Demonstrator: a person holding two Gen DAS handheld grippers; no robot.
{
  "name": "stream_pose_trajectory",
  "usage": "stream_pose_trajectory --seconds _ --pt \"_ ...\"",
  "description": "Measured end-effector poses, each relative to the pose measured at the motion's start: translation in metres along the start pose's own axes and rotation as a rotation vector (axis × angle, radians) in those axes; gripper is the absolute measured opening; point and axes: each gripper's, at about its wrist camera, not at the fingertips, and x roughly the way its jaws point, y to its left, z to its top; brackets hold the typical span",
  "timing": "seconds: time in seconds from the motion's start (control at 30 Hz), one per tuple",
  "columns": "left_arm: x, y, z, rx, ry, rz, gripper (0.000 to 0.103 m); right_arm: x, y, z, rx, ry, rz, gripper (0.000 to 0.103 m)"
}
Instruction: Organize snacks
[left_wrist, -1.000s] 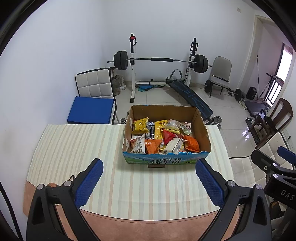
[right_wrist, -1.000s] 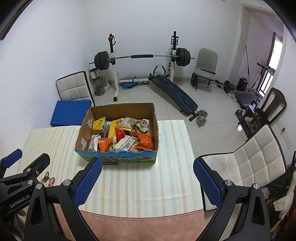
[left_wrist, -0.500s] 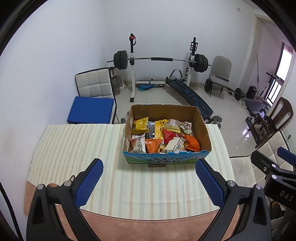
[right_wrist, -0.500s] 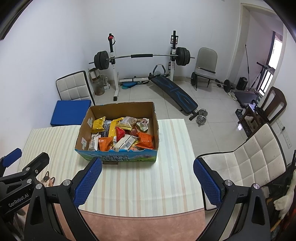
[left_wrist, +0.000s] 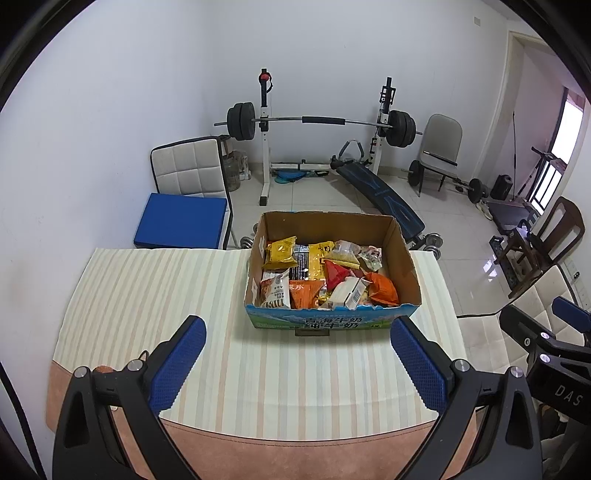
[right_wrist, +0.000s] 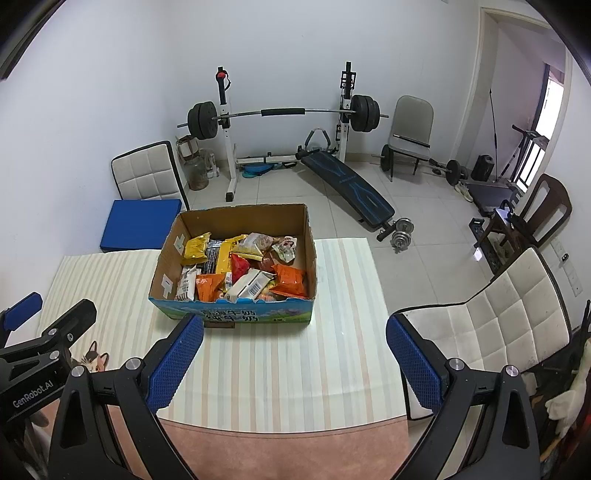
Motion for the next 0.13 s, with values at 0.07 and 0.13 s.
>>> stream_pose_trajectory --seconds 0.07,0.13 --pt "-0.0009 -0.0006 0.0002 0.001 -0.007 0.001 0.102 0.0000 0.0000 -0.0001 0.002 0.001 0.001 0.101" --pt "-0.0009 0.0003 -0.0008 0.001 -0.010 0.004 0.102 -0.0008 -0.0001 -0.0002 0.000 0.001 0.000 0.101"
